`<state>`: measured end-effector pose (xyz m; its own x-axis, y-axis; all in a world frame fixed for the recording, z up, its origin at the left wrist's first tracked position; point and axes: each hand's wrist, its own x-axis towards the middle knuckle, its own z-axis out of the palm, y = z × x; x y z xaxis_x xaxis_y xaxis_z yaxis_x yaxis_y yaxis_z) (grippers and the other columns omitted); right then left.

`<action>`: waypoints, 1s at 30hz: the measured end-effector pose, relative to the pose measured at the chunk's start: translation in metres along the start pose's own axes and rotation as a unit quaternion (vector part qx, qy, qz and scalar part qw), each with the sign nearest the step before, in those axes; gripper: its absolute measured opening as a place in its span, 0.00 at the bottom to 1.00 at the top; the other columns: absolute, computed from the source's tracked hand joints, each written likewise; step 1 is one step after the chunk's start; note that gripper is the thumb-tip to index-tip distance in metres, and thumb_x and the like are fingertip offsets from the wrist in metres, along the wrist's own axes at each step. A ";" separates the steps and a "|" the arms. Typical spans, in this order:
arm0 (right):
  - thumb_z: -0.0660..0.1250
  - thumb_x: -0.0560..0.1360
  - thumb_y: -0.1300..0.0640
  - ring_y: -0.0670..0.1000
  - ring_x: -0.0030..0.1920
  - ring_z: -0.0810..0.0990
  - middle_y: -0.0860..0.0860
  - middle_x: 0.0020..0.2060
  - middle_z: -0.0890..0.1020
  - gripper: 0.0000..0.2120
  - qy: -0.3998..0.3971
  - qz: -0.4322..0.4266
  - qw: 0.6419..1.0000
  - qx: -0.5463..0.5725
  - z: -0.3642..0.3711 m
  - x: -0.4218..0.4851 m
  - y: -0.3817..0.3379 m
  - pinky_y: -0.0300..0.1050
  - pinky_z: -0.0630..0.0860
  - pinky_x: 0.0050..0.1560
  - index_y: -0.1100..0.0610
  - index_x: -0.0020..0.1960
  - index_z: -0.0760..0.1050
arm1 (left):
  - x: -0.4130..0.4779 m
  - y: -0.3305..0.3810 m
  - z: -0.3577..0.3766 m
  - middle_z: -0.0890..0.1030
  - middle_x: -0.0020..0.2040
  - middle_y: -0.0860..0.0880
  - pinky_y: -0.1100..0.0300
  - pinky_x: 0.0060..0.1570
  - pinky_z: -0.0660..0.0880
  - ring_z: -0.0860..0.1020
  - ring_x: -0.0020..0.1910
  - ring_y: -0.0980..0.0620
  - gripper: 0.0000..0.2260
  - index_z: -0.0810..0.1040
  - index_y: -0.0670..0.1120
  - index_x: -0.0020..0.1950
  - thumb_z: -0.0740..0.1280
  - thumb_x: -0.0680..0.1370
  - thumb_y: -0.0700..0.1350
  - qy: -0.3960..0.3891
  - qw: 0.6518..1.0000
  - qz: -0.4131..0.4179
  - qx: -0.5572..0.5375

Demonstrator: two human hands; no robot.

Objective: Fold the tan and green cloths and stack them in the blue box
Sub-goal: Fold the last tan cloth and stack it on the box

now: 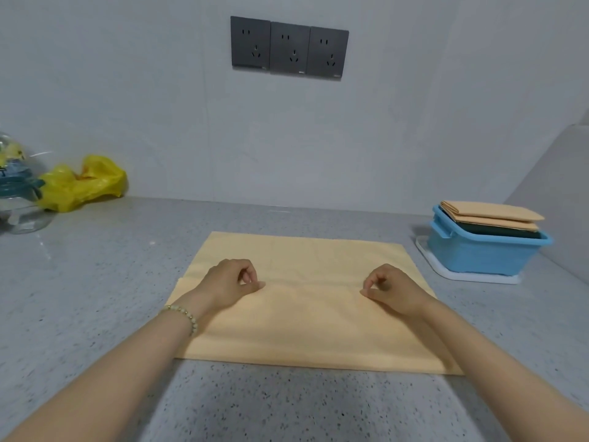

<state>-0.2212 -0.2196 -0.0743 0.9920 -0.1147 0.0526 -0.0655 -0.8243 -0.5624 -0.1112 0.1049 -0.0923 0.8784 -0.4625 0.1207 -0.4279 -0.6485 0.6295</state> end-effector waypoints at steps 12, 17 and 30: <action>0.68 0.75 0.60 0.51 0.51 0.76 0.51 0.47 0.77 0.05 0.032 0.030 0.999 -0.016 0.006 0.002 -0.003 0.43 0.72 0.55 0.56 0.40 0.77 | 0.002 0.009 0.004 0.78 0.47 0.50 0.55 0.53 0.70 0.74 0.47 0.51 0.08 0.75 0.49 0.41 0.72 0.74 0.50 0.023 0.999 -0.041 0.014; 0.66 0.76 0.56 0.51 0.57 0.74 0.49 0.55 0.75 0.04 0.083 0.045 0.993 -0.065 0.015 -0.014 -0.024 0.48 0.70 0.60 0.53 0.51 0.76 | -0.010 0.034 0.006 0.74 0.56 0.52 0.56 0.57 0.65 0.69 0.60 0.49 0.09 0.74 0.52 0.57 0.66 0.77 0.50 0.060 0.986 -0.005 0.157; 0.44 0.83 0.52 0.49 0.77 0.45 0.49 0.78 0.48 0.23 0.006 -0.014 0.982 -0.187 0.112 -0.054 -0.094 0.50 0.42 0.75 0.52 0.78 0.48 | -0.070 0.053 0.075 0.45 0.79 0.55 0.52 0.74 0.39 0.44 0.77 0.53 0.23 0.46 0.55 0.79 0.44 0.83 0.54 -0.016 0.971 -0.012 0.237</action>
<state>-0.2566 -0.0738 -0.1166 0.9927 -0.0944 0.0751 -0.0760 -0.9729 -0.2183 -0.2120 0.0573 -0.1249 0.8852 -0.4580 0.0818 -0.4647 -0.8612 0.2061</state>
